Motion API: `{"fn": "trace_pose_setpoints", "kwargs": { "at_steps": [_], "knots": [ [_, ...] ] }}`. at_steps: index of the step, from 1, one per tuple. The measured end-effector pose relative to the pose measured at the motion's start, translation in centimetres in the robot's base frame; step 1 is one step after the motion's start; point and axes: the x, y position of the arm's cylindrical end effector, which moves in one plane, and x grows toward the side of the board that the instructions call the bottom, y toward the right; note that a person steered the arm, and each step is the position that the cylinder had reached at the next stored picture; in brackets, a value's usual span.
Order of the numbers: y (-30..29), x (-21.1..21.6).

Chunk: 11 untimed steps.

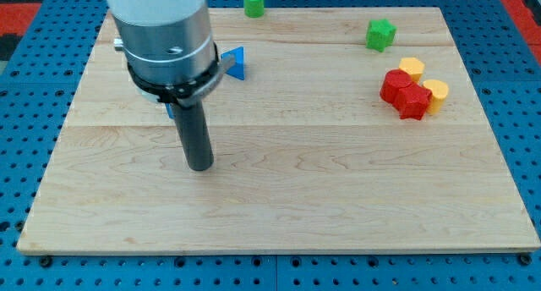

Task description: Slide the blue triangle towards green circle

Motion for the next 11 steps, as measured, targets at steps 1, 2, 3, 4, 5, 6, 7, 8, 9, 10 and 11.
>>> {"fn": "trace_pose_setpoints", "kwargs": {
  "at_steps": [1, 2, 3, 4, 5, 6, 7, 8, 9, 10, 11],
  "knots": [
    [-0.1, -2.5],
    [-0.3, -4.9],
    [-2.0, -5.4],
    [-1.9, -8.9],
    [-1.8, -11.0],
    [-6.0, -11.6],
    [-5.4, -12.9],
    [-2.7, -14.1],
    [-3.6, -14.2],
    [0.8, -14.8],
    [4.5, -18.5]
  ]
}}
